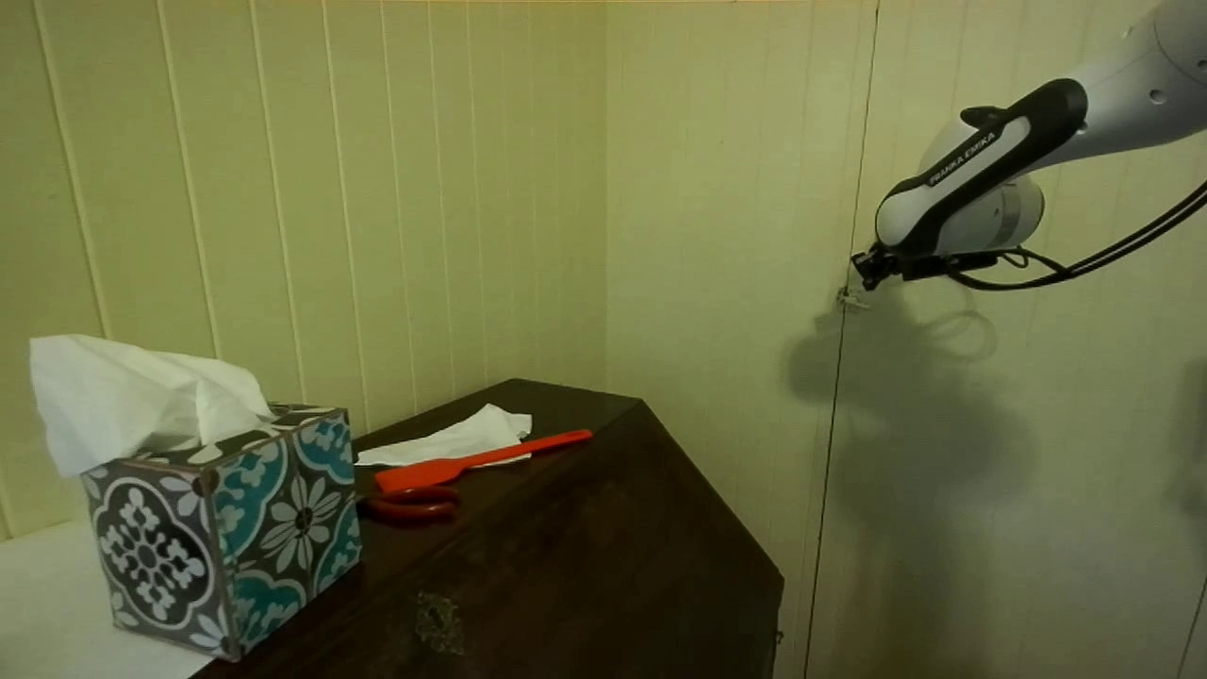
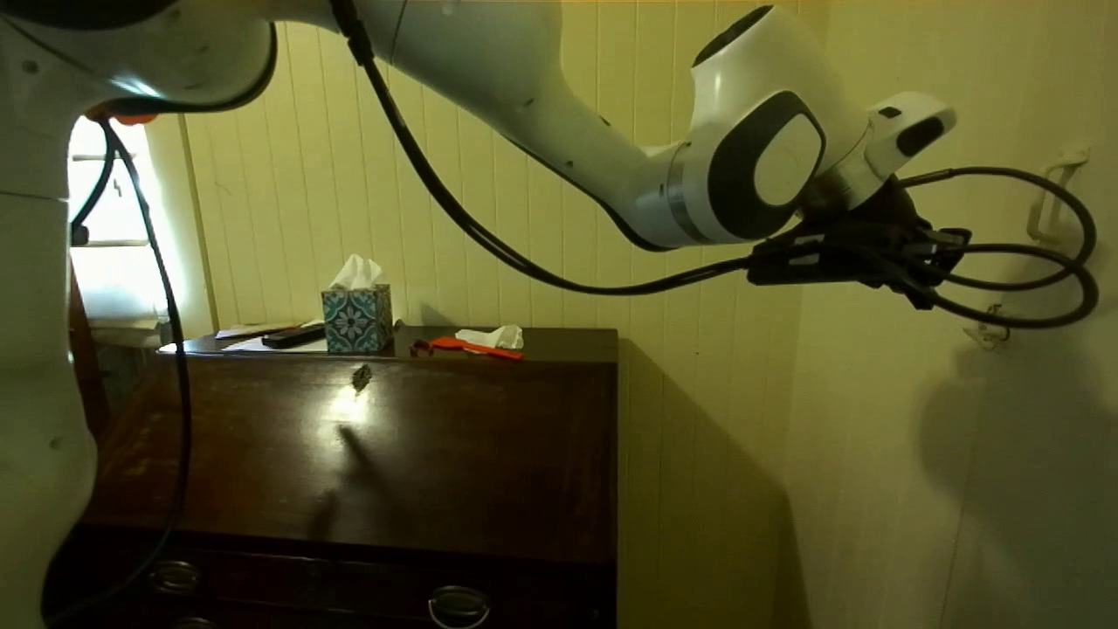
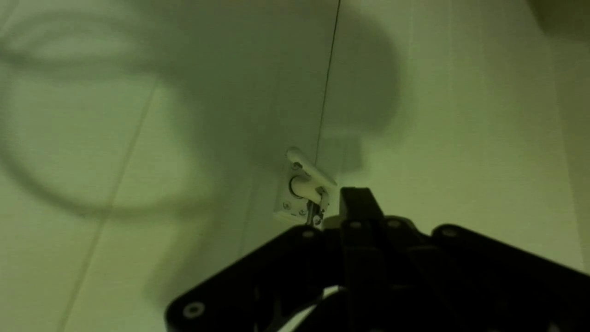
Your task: Open the white door.
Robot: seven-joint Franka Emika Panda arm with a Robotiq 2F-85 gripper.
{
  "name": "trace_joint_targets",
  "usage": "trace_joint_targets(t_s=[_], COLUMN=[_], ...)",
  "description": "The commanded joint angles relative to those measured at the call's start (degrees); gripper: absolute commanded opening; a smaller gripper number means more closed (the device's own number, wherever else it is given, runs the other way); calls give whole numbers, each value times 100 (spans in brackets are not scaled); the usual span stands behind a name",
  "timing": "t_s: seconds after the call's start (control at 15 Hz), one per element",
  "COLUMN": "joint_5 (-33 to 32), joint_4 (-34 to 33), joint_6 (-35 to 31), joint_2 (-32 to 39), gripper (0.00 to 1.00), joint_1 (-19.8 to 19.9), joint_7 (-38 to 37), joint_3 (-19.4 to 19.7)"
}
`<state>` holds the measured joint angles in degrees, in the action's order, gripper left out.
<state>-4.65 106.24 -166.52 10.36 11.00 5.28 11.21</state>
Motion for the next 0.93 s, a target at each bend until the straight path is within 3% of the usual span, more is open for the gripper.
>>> trace_joint_targets(t_s=[0.0,0.27,0.6,0.87], joint_5=[80,126,79,101], joint_4=[-182,-260,-425,-618], joint_6=[-88,-433,-1334,-1468], joint_2=[198,391,800,1094], gripper=[0,0,0,0], joint_1=[69,130,196,252], joint_7=[-32,11,-43,-98], joint_3=[-11,-26,17,74])
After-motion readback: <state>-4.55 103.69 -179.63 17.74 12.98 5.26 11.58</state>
